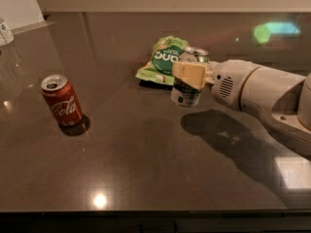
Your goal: Place 7up can upright
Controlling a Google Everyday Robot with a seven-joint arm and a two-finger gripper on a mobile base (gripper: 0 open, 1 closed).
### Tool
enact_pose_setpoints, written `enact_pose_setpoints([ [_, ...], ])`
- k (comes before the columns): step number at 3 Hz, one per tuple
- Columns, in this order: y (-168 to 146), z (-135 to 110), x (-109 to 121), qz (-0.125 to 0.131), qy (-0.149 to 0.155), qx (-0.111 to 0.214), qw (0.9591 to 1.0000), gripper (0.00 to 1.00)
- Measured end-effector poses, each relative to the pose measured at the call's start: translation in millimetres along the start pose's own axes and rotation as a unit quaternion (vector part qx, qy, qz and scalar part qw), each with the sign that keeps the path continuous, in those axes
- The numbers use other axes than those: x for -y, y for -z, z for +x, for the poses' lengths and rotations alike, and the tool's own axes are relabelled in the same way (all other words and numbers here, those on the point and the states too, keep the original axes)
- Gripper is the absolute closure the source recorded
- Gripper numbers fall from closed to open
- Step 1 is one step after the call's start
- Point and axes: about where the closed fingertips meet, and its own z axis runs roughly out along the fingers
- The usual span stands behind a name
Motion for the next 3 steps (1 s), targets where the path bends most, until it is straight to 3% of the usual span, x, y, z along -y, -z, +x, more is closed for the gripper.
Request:
enact_pose_setpoints([
  [1,4,-9,-6,0.009,-0.056,-0.006,0.9983,1.00],
  [3,9,-20,-12,0.013,-0.127,-0.015,0.9917,1.00],
])
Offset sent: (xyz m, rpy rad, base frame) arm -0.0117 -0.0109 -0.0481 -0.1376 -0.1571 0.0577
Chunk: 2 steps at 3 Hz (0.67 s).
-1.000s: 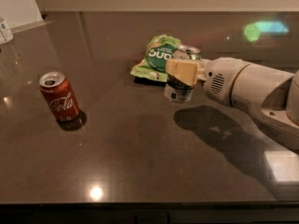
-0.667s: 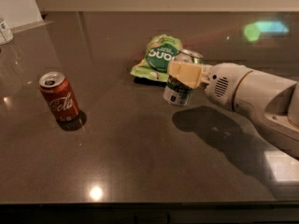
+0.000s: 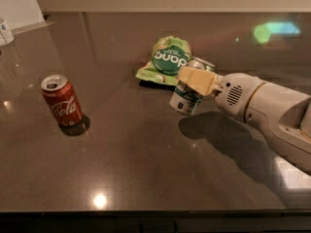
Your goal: Place 7up can upright
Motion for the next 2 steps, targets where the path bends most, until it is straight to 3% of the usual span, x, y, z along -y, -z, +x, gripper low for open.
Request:
enact_pose_setpoints([
  [1,4.9,2.4,-2.2,0.006,-0.047,-0.014,0.9988,1.00],
  [2,9.1,4.5,-2.4,0.018,-0.094,-0.028,0.9950,1.00],
])
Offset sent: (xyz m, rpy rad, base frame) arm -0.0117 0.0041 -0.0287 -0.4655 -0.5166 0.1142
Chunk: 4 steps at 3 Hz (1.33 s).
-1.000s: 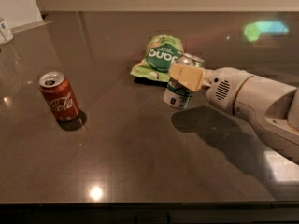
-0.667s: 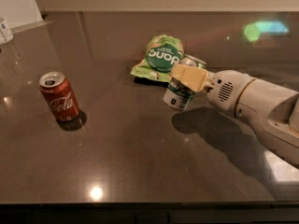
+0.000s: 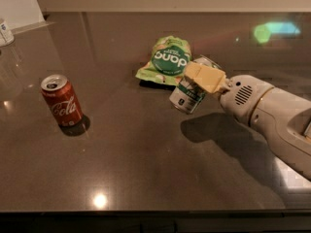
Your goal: Place 7up can upright
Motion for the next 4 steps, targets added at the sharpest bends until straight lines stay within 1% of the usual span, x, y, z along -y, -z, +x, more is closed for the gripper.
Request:
enact_pose_setpoints([
  [1,1.7,0.0,2.5,0.014,-0.037,-0.008,0.9992,1.00],
  [4,1.7,0.1,2.5,0.014,-0.037,-0.008,0.9992,1.00],
])
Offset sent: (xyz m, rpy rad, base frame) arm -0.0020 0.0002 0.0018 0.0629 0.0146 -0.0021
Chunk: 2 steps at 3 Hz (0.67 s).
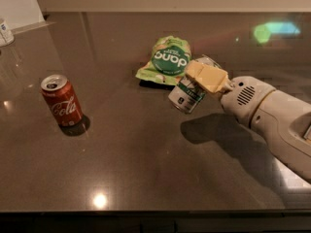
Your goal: Place 7up can upright
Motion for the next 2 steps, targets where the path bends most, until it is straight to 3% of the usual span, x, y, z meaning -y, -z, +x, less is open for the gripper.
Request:
enact_pose_setpoints([
  [2,0.0,0.0,0.0,0.000,0.000,0.000,1.0000,1.00],
])
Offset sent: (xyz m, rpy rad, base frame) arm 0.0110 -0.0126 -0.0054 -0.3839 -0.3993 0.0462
